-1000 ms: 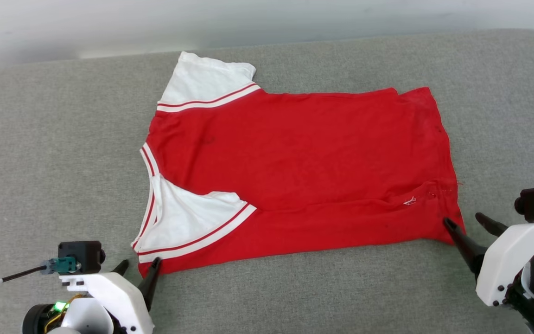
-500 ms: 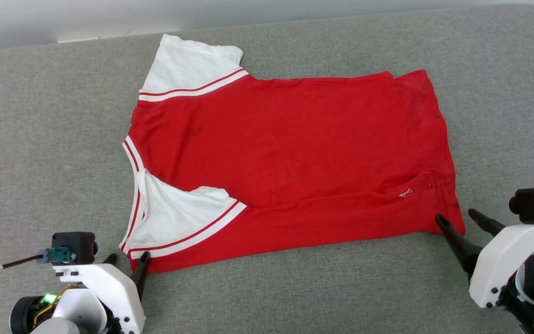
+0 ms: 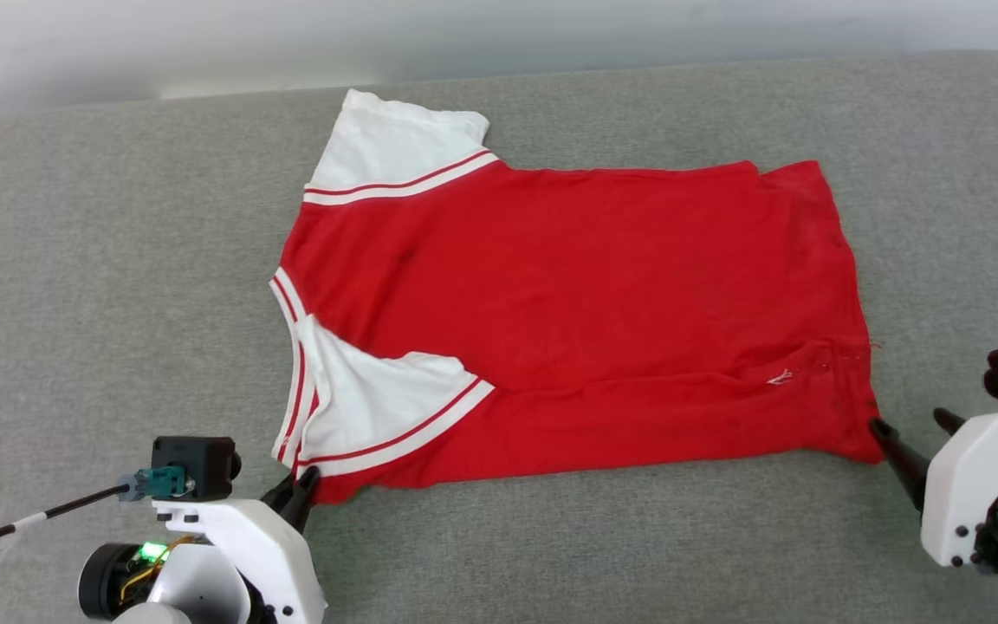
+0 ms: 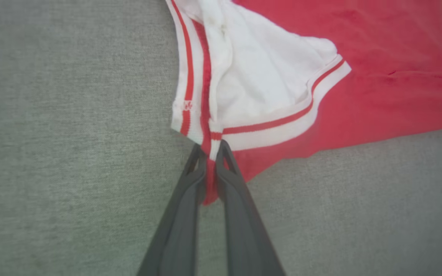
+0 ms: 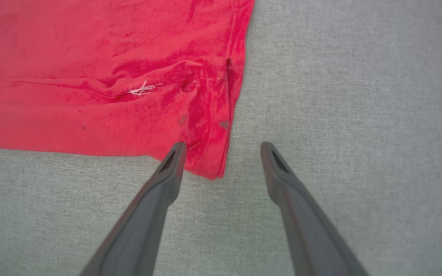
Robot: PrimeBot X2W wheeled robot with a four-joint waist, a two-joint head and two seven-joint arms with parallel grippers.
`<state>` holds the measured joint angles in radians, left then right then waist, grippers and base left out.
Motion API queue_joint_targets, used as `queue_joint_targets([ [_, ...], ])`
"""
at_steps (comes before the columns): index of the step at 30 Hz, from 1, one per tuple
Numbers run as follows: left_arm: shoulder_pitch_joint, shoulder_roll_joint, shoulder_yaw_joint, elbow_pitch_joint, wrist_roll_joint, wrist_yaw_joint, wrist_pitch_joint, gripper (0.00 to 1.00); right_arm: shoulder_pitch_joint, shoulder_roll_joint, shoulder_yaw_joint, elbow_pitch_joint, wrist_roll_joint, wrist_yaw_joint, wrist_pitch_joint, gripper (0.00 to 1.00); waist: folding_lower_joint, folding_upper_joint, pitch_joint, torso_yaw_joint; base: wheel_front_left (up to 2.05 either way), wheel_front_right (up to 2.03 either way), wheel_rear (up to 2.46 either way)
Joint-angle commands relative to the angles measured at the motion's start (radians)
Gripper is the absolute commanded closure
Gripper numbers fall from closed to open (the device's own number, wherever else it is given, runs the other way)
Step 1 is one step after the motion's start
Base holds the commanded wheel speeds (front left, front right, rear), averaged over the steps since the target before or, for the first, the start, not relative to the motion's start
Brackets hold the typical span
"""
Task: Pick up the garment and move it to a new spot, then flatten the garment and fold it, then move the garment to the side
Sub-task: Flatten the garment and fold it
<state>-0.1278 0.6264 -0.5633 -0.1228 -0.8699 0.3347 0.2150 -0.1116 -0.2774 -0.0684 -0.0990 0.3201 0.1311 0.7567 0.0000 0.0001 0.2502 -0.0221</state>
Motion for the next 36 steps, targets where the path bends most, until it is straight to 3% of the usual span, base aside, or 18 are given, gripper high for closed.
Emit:
queue_joint_targets([
  [1,-0.008,0.007,0.001,-0.019,0.011,0.003,-0.007,1.00,-0.018,0.006,-0.014,0.014,-0.015,-0.001,0.009,0.00,0.0000,-0.0001,0.004,0.013,0.00,0.00,0.00],
  [9,-0.031,0.037,-0.024,-0.147,0.062,0.020,0.019,1.00,-0.073,0.061,-0.039,0.113,-0.066,-0.001,0.051,0.00,0.0000,-0.0001,0.057,0.055,0.00,0.00,0.00],
  [17,-0.048,0.029,-0.035,-0.152,0.071,0.013,0.022,1.00,-0.073,0.087,0.008,0.236,-0.053,0.001,0.082,0.00,0.0000,-0.0001,0.085,0.077,0.00,0.00,0.00],
  [18,-0.049,0.029,-0.036,-0.148,0.072,0.011,0.023,1.00,-0.069,0.089,0.015,0.247,-0.051,0.001,0.084,0.64,0.0000,-0.0001,0.086,0.078,0.00,0.00,0.00],
  [19,-0.051,0.029,-0.037,-0.143,0.072,0.011,0.023,1.00,-0.068,0.088,0.018,0.253,-0.048,0.001,0.080,1.00,0.0000,-0.0001,0.085,0.079,0.00,0.00,0.00],
  [26,-0.017,0.053,-0.040,-0.087,0.067,0.011,0.027,1.00,-0.057,0.027,-0.011,0.236,-0.049,-0.001,0.047,1.00,0.0000,-0.0001,0.029,0.060,0.00,0.00,0.00],
  [36,0.080,0.105,-0.051,-0.070,0.037,0.012,0.045,1.00,0.024,-0.055,-0.025,0.117,0.005,-0.001,0.098,1.00,0.0000,-0.0001,-0.069,0.032,0.00,0.00,0.00],
])
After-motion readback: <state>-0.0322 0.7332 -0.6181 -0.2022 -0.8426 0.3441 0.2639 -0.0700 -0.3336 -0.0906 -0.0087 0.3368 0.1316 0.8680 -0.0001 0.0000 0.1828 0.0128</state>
